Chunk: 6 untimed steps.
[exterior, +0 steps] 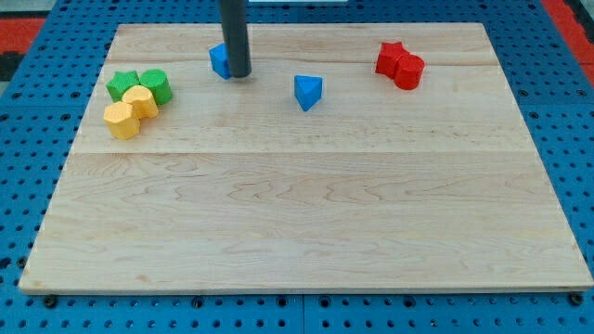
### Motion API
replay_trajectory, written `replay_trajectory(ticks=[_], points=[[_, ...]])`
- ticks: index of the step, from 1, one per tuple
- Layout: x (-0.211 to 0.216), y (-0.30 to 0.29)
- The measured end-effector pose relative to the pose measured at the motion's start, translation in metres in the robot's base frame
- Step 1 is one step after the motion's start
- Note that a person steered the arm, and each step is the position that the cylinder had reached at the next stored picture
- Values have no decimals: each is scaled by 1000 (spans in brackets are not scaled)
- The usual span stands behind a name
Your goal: Slide the blue cube to the top left of the board
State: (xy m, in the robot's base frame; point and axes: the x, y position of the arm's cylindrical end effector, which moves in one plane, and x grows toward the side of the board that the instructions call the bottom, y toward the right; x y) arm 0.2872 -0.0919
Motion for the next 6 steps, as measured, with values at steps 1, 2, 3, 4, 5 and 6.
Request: replay_trajectory(ticks=[1,2,3,4,5,6], points=[[-15,-4],[-15,-3],[-15,-3],[-14,11],[-40,13],[-58,-28]])
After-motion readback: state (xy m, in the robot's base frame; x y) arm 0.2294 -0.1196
